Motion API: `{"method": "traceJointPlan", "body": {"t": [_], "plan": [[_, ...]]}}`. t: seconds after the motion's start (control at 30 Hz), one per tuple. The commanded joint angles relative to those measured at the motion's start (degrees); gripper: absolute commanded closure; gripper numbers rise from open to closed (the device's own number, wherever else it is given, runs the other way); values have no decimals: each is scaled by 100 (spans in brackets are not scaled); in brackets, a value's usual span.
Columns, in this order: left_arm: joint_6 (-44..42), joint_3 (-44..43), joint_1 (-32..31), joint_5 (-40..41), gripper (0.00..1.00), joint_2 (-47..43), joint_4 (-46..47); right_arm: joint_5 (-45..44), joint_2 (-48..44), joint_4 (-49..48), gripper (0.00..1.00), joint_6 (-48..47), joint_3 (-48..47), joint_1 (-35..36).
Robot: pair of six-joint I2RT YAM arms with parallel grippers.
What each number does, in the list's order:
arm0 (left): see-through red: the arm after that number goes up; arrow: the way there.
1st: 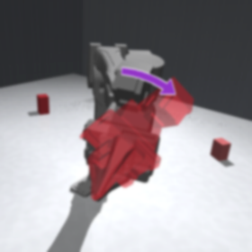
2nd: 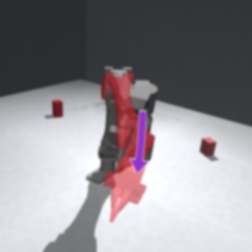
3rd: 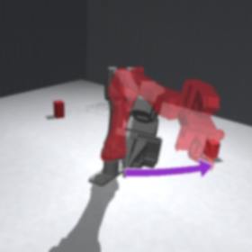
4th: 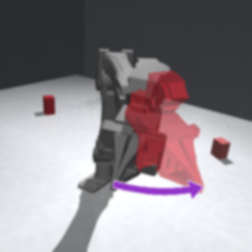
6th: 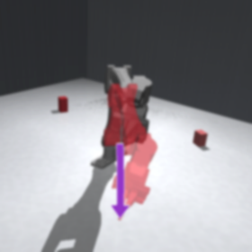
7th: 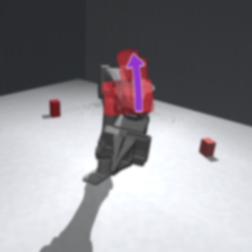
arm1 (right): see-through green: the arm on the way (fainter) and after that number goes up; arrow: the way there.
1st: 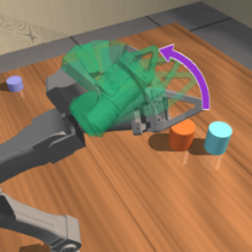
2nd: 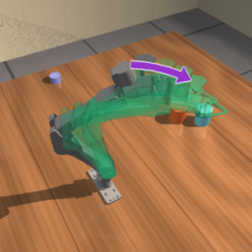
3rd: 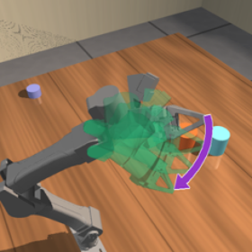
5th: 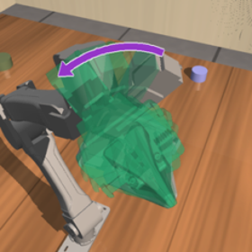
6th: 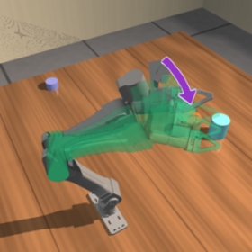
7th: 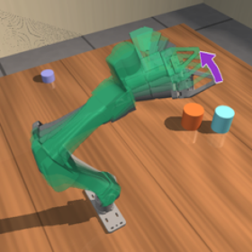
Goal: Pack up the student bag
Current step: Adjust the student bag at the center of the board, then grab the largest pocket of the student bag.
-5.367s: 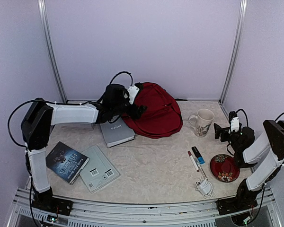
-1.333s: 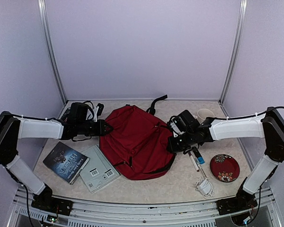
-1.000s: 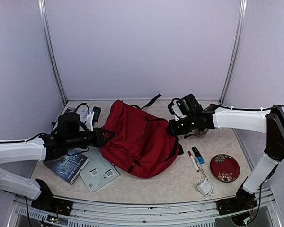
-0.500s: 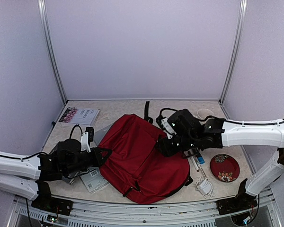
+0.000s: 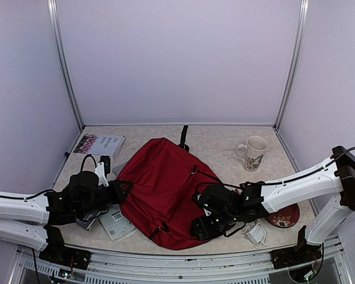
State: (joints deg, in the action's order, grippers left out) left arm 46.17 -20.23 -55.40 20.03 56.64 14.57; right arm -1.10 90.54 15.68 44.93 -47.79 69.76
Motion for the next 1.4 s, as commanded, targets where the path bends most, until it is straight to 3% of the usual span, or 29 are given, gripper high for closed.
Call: {"method": "traceJointPlan", "body": {"t": [0.0,0.1,0.27,0.37,0.47,0.63,0.77,0.9,1.1,1.27,1.37], "plan": [[81,129,38,-57,100,8,200,-346,129,428,25,527,450,-173],[243,159,33,-346,100,10,73,-756,320,596,23,161,477,-667],[500,280,-187,-649,69,-143,-339,-830,331,87,25,-1116,368,-1868],[520,349,-217,-736,64,-162,-659,-691,458,161,27,-2007,-25,-2247],[563,456,-154,-782,59,-101,-617,-432,447,483,30,-2678,-397,-2127],[232,201,287,-1254,43,19,-492,-48,-350,426,41,-3084,-458,-1482],[-252,-117,535,-1768,28,359,-319,161,-926,-121,54,-2961,-209,-1071],[-303,-227,875,-2343,20,935,-38,379,-791,-945,69,-2857,-13,-787],[-56,-214,1052,-2664,19,1623,592,-222,57,-791,77,-2850,-561,-568],[34,-173,1048,-2874,31,1996,865,-528,456,-587,77,-2816,-551,-638],[-27,-141,1048,-2862,46,2077,878,-462,608,-756,77,-2906,-475,-767]]}}
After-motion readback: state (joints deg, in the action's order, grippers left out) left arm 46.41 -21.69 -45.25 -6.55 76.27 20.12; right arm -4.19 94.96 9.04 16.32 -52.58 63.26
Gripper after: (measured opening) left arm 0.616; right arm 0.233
